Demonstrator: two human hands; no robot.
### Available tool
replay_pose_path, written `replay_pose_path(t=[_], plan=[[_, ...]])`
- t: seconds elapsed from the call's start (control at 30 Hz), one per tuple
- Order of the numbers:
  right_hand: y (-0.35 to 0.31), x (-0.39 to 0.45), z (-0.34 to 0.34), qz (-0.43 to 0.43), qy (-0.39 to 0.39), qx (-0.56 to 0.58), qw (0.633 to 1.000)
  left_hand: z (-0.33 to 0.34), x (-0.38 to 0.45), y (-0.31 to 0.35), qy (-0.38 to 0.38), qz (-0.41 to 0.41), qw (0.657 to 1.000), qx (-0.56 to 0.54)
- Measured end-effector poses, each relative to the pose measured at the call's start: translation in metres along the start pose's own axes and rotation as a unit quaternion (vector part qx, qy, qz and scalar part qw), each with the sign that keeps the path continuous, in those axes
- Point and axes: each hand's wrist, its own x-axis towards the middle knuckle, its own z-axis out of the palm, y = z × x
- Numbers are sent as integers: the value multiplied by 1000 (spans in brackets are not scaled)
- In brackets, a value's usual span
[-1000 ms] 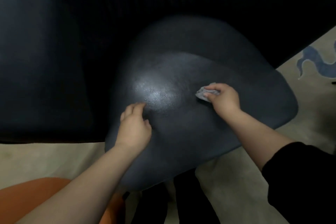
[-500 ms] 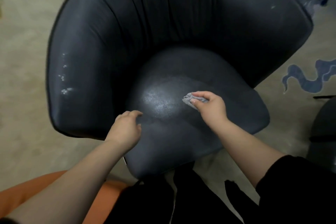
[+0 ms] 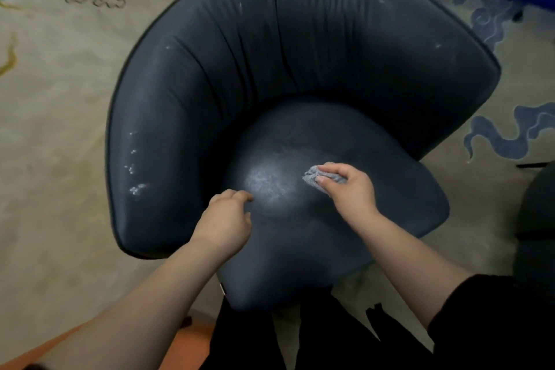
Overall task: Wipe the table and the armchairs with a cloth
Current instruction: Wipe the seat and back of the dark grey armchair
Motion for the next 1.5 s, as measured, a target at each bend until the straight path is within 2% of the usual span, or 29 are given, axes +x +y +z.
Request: replay_pose_path(t=[0.27,0.43,0.67,0.87,1.2,1.3,1.4,1.5], plan=[[-13,-22,24,35,45,12,998,-35,16,-12,-36,79,996,3],[-26,-37,50,37,94,48,994,-65,35,-21,-80,133,987,-36],[-40,-69,76,42,175,99,979,-120,61,-41,-95,250,962,51],[-51,-93,76,27,190,110,975,-146,75,-53,-89,334,927,147],[-57,-102,91,28,194,112,974,-180,91,-75,-31,369,903,218],[-64,-99,114,41,217,123,968,-205,110,-93,-17,401,879,259],[-73,-100,142,58,248,141,957,-232,133,-110,-15,458,830,316],[-86,-99,166,68,249,154,954,-249,159,-124,-3,487,817,310]])
